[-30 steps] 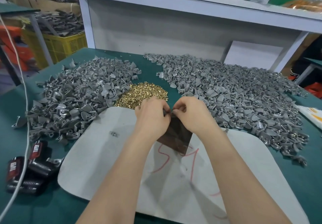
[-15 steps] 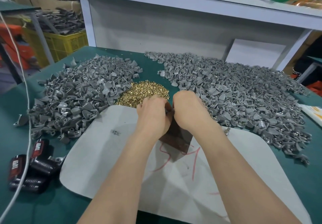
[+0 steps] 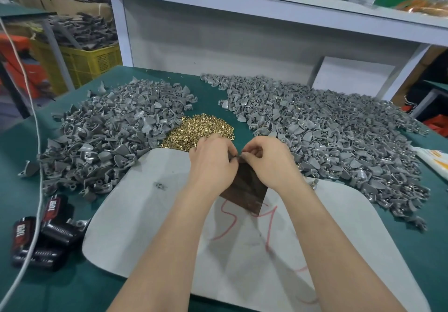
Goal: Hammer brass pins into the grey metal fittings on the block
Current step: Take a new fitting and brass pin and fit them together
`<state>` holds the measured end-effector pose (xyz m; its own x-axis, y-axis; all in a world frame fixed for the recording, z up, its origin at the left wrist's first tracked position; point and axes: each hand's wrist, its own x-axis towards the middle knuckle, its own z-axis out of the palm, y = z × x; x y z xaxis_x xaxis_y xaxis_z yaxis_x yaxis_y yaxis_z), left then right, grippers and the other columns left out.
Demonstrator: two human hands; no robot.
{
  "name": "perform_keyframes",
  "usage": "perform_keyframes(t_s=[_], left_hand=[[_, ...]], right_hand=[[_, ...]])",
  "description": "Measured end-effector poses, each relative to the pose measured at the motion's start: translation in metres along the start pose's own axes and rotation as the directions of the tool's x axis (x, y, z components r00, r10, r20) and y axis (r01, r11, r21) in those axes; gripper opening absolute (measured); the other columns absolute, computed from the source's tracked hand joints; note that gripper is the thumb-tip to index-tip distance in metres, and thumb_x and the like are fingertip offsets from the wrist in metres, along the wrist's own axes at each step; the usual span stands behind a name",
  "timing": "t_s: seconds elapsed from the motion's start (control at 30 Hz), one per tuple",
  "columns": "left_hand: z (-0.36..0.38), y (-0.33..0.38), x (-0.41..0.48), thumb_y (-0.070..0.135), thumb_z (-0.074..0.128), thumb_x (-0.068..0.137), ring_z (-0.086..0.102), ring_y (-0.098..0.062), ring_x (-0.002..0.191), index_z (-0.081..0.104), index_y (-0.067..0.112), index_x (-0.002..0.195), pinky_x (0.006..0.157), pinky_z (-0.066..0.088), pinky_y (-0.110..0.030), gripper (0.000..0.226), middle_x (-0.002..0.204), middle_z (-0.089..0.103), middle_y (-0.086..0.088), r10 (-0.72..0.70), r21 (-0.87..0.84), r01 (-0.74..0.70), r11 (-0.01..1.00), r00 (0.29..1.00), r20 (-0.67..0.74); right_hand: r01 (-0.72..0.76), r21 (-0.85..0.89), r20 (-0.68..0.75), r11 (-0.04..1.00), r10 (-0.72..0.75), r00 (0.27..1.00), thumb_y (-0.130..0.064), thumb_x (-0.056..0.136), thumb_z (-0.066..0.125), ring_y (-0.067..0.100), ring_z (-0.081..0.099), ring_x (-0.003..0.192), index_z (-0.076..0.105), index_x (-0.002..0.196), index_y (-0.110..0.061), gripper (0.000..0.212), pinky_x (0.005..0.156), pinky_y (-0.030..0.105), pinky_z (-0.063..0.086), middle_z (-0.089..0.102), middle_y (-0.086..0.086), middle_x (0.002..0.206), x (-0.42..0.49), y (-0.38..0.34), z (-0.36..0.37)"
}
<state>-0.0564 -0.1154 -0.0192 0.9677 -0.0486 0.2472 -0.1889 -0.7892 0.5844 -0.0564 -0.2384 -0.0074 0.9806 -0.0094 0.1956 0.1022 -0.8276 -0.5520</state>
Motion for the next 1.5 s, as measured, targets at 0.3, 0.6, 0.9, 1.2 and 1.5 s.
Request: perform_keyframes(t_s=[0.3, 0.6, 0.9, 1.2, 1.5], left_hand=[[-0.004, 0.006, 0.001, 0.019, 0.055, 0.089, 0.05, -0.026, 0.11, 0.07, 0.025, 0.095, 0.083, 0.034, -0.033, 0.017, 0.111, 0.058, 0.001, -0.008, 0.067, 0.006, 0.998, 1.0, 0.024], [-0.006, 0.009, -0.002, 0.009, 0.05, 0.085, 0.048, -0.032, 0.103, 0.056, 0.019, 0.077, 0.075, 0.031, -0.032, 0.015, 0.1, 0.054, -0.004, 0.001, 0.056, -0.004, 0.998, 0.999, 0.053], [-0.003, 0.004, -0.003, 0.021, 0.061, 0.089, 0.05, -0.024, 0.108, 0.063, 0.024, 0.083, 0.093, 0.04, -0.038, 0.007, 0.107, 0.058, 0.003, 0.0, -0.032, 0.0, 0.999, 1.0, 0.011], [-0.003, 0.003, -0.002, 0.021, 0.062, 0.09, 0.051, -0.022, 0.106, 0.062, 0.025, 0.08, 0.095, 0.043, -0.042, 0.011, 0.105, 0.059, 0.004, -0.019, -0.047, 0.021, 0.999, 0.999, 0.032], [-0.005, 0.001, -0.003, 0.023, 0.063, 0.088, 0.052, -0.024, 0.104, 0.064, 0.024, 0.08, 0.092, 0.044, -0.043, 0.009, 0.104, 0.059, 0.001, -0.032, -0.021, 0.032, 0.999, 0.999, 0.008]], right_hand=[[0.161, -0.491, 0.073, 0.856, -0.144, 0.987, -0.005, 0.089, 0.053, 0.028, 0.057, 0.096, 0.062, 0.102, -0.01, 0.018, 0.068, 0.028, 0.037, 0.046, 0.006, 0.092, 0.003, -0.023, -0.004], [0.237, -0.552, 0.137, 0.799, -0.194, 0.971, 0.002, 0.084, 0.049, 0.032, 0.059, 0.096, 0.06, 0.098, -0.005, 0.019, 0.066, 0.031, 0.037, 0.056, 0.013, 0.093, 0.005, -0.035, -0.007], [-0.004, 0.191, 0.039, 0.982, -0.003, 0.999, -0.007, 0.09, 0.057, 0.014, 0.064, 0.081, 0.071, 0.101, -0.012, 0.018, 0.088, 0.034, 0.051, 0.069, -0.001, 0.087, -0.001, 0.007, -0.013], [-0.207, -0.476, 0.185, 0.855, 0.328, 0.926, -0.025, 0.087, 0.058, 0.027, 0.059, 0.086, 0.062, 0.094, -0.011, 0.016, 0.075, 0.033, 0.049, 0.062, 0.007, 0.089, -0.011, 0.04, -0.028], [-0.253, 0.014, 0.009, 0.967, 0.253, 0.968, -0.015, 0.089, 0.054, 0.021, 0.067, 0.062, 0.051, 0.097, -0.013, 0.008, 0.067, 0.043, 0.056, 0.066, 0.007, 0.074, -0.014, 0.042, -0.046]])
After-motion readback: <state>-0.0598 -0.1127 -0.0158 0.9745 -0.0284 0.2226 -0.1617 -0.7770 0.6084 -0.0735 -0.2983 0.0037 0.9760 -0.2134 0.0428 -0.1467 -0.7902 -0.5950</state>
